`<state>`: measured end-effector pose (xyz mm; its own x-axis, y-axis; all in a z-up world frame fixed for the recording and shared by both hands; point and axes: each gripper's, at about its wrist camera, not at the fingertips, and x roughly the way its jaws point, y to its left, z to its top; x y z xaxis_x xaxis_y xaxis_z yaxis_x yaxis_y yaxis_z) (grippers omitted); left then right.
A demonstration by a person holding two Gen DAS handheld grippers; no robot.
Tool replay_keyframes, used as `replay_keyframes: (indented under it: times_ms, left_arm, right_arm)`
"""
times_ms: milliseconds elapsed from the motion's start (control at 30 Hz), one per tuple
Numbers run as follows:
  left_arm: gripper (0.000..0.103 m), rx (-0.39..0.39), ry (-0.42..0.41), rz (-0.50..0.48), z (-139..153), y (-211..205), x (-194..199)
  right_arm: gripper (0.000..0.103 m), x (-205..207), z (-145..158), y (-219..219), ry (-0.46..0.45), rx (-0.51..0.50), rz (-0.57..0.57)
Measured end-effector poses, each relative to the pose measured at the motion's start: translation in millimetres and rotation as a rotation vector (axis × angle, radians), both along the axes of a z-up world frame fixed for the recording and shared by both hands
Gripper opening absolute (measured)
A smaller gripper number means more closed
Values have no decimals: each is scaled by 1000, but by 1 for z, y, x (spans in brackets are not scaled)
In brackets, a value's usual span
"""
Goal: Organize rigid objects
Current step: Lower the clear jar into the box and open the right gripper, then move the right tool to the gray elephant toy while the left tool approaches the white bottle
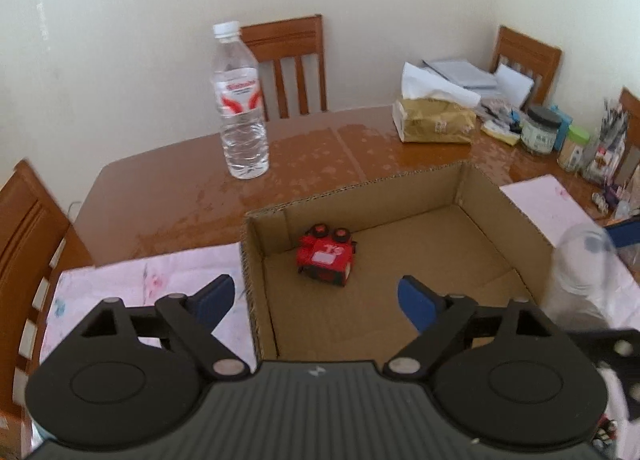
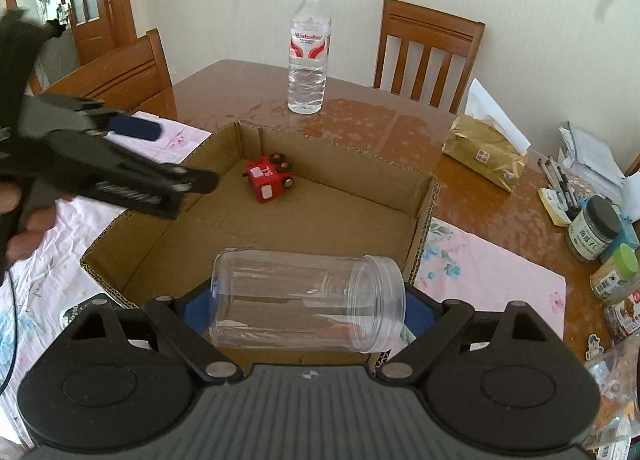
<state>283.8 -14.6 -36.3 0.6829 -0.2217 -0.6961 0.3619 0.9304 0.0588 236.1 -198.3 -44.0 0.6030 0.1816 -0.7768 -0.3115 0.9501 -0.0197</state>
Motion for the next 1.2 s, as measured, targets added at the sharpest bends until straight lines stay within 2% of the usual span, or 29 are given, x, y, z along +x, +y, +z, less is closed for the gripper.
replay_keyframes:
  times_ms: [33, 167, 400, 600, 667, 700, 733, 867, 1200]
  left_arm:
    - [97, -16, 1, 16, 2, 4, -5]
    - [98, -56, -1, 85, 11, 20, -28]
    - [101, -8, -9, 164, 9, 38, -61]
    - [101, -11, 19, 190, 3, 46, -82]
    - [101, -4, 27, 202, 2, 47, -87]
    - [101, -1, 30, 206, 1, 47, -90]
    - [101, 0, 33, 209, 0, 47, -92]
    - [101, 5, 41, 223, -2, 49, -102]
    - [101, 20, 45, 246, 1, 47, -119]
  right_arm:
    - [94, 1, -1, 1, 2, -2, 2]
    - [94, 9, -3, 4, 9, -11, 15]
    - [94, 37, -11, 10, 35, -9, 32]
    - [95, 73, -19, 12, 49, -22, 15]
    - [98, 85, -23, 15, 61, -38, 12]
    - [103, 89, -25, 17, 56, -58, 2]
    - [103, 91, -26, 19, 44, -82, -9]
    - [103, 90, -24, 23, 20, -98, 3]
    - [103, 64, -5, 21, -15, -51, 16]
